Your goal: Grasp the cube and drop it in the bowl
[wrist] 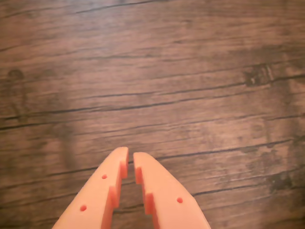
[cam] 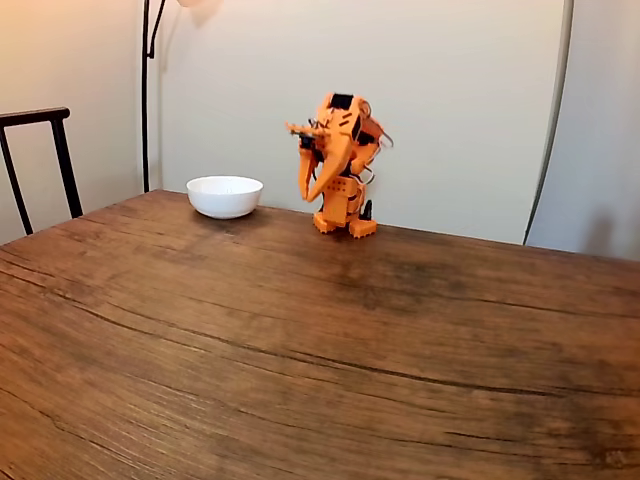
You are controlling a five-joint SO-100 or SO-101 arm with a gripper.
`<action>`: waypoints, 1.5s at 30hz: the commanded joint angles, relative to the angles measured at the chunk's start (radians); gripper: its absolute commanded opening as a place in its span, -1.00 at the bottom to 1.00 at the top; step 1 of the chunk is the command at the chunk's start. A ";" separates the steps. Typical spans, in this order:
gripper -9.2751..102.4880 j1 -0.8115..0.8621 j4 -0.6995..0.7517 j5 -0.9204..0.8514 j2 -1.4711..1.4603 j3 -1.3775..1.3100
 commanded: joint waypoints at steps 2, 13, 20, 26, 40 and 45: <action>-0.84 -0.008 0.000 0.011 0.196 0.115; -0.84 -0.100 -0.160 -0.006 0.207 0.347; -0.84 -0.084 -0.100 -0.008 0.198 0.347; -0.84 -0.087 0.130 -0.132 0.209 0.347; -0.83 -0.043 0.233 -0.166 0.209 0.347; -0.83 -0.041 0.233 -0.166 0.209 0.347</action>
